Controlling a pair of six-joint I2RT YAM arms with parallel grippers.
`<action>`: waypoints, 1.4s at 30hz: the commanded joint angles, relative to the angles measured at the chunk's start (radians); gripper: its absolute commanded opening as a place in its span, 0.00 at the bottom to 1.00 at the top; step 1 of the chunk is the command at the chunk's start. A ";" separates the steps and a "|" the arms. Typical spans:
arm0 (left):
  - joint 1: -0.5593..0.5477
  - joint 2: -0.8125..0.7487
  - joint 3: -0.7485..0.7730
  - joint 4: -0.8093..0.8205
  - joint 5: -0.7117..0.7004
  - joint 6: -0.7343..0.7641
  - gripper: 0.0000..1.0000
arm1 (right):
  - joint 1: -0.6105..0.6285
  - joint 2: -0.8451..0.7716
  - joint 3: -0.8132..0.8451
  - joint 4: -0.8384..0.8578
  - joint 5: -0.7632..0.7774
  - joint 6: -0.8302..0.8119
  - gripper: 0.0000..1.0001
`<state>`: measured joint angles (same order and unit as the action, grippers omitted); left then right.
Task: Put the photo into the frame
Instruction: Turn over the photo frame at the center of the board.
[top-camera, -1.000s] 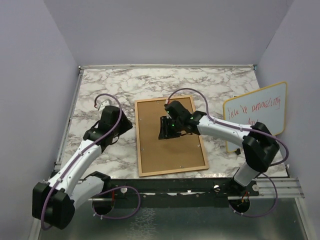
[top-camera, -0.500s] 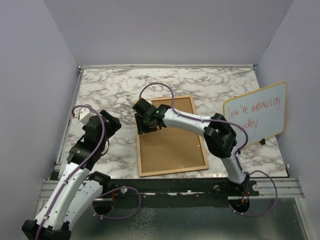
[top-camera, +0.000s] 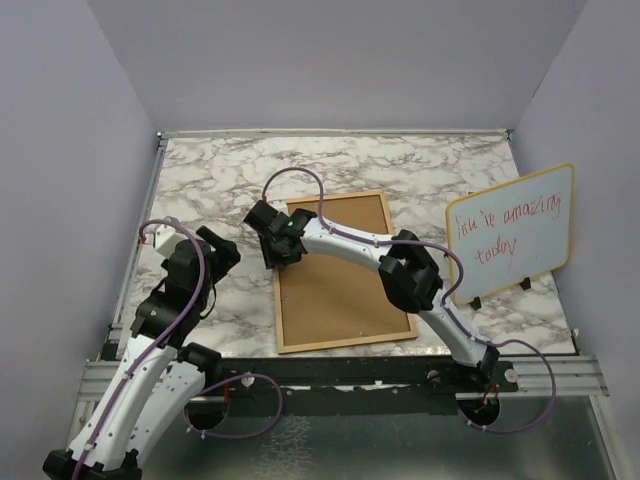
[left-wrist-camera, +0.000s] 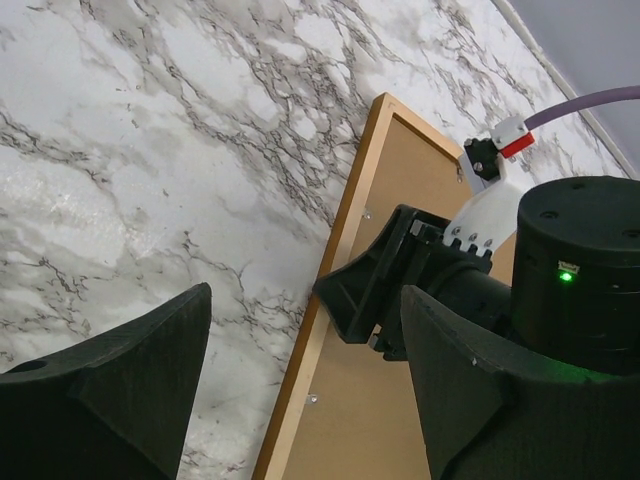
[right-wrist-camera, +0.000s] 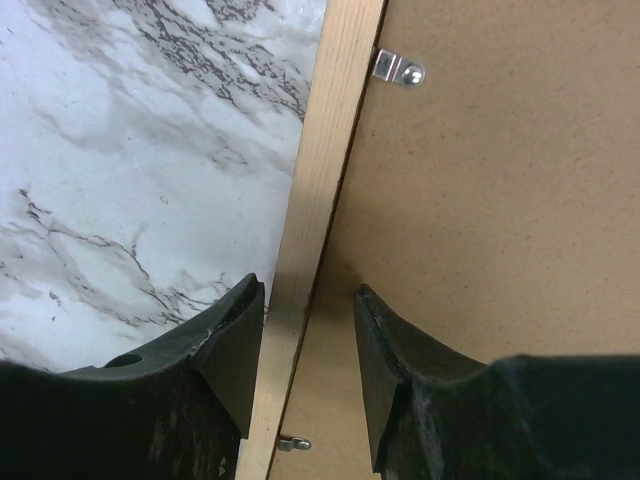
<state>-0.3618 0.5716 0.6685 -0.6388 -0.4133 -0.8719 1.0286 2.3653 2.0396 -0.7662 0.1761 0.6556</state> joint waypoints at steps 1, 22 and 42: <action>0.003 -0.017 -0.016 -0.030 -0.028 -0.001 0.78 | 0.008 0.048 0.055 -0.098 0.087 0.016 0.44; 0.003 0.026 -0.105 0.008 0.037 -0.073 0.80 | 0.028 0.140 0.161 -0.203 0.224 -0.031 0.29; 0.003 0.109 -0.196 0.099 0.185 -0.078 0.80 | 0.002 0.057 0.054 -0.179 0.309 -0.022 0.22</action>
<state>-0.3618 0.6804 0.4927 -0.5774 -0.2768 -0.9421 1.0534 2.4248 2.1342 -0.9016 0.4374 0.6464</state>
